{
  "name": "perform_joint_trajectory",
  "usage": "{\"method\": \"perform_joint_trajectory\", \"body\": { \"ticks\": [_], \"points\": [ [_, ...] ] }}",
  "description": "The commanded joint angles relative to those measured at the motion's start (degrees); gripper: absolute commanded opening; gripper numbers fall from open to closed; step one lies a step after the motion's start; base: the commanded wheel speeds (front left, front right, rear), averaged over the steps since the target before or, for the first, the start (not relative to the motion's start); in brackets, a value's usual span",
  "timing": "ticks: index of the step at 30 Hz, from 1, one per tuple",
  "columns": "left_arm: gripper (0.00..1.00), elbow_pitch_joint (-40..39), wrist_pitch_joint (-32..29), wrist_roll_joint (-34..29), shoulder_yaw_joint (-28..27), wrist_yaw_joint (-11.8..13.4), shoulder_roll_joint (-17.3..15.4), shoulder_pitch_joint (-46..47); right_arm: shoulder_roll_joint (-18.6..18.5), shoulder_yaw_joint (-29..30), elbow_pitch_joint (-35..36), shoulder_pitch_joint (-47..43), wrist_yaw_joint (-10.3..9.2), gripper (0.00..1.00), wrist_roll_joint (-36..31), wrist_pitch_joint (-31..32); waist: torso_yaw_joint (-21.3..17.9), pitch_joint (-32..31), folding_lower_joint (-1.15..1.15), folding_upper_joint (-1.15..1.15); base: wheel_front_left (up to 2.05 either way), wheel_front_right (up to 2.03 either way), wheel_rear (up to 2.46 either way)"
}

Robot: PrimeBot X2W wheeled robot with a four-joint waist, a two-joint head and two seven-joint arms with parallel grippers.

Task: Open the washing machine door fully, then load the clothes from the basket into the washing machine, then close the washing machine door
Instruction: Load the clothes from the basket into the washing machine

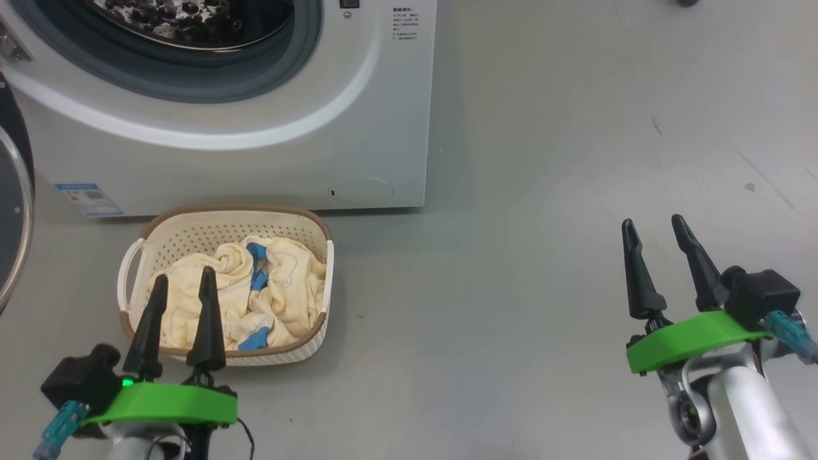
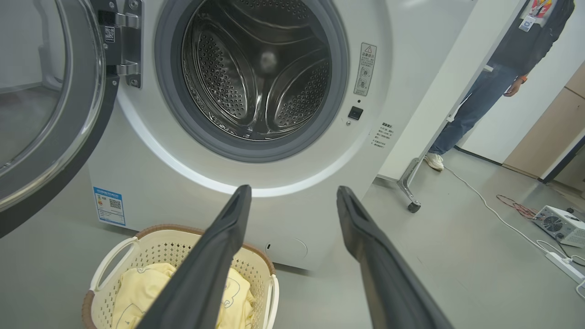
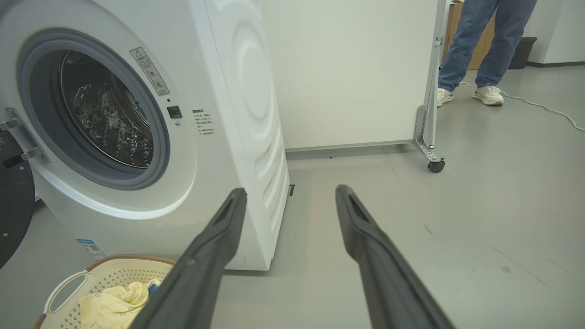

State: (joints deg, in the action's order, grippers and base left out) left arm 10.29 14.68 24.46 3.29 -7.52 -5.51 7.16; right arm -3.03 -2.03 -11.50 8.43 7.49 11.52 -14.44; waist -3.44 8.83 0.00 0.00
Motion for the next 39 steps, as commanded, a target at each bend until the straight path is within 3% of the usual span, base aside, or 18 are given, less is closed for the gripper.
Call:
{"method": "perform_joint_trajectory", "body": {
  "ticks": [1,8,23,39],
  "points": [
    [1.00,-1.7,0.3,0.9,-1.4,0.0,-1.2,2.1,0.1,-1.1,1.5,1.2,0.00,1.00,-0.5,-0.6,0.0,0.0,0.00,0.00,0.32,-0.32,0.00],
    [1.00,-1.5,0.3,2.4,-1.4,0.0,-2.6,2.3,0.1,-1.1,1.3,1.2,0.00,1.00,-0.4,-0.6,0.2,0.1,0.00,0.00,0.87,-0.87,0.00],
    [1.00,-3.7,0.3,-0.2,-3.1,0.0,-1.5,2.1,0.1,-0.9,1.1,1.4,0.00,1.00,-0.2,-0.6,0.7,0.7,0.00,0.00,1.57,-1.57,0.00],
    [1.00,-3.2,0.3,-0.7,-2.2,0.0,-1.4,1.8,0.1,-1.1,1.1,1.6,0.00,1.00,-0.3,-0.6,0.8,0.8,0.00,0.00,0.13,-0.13,0.00]
  ]
}}
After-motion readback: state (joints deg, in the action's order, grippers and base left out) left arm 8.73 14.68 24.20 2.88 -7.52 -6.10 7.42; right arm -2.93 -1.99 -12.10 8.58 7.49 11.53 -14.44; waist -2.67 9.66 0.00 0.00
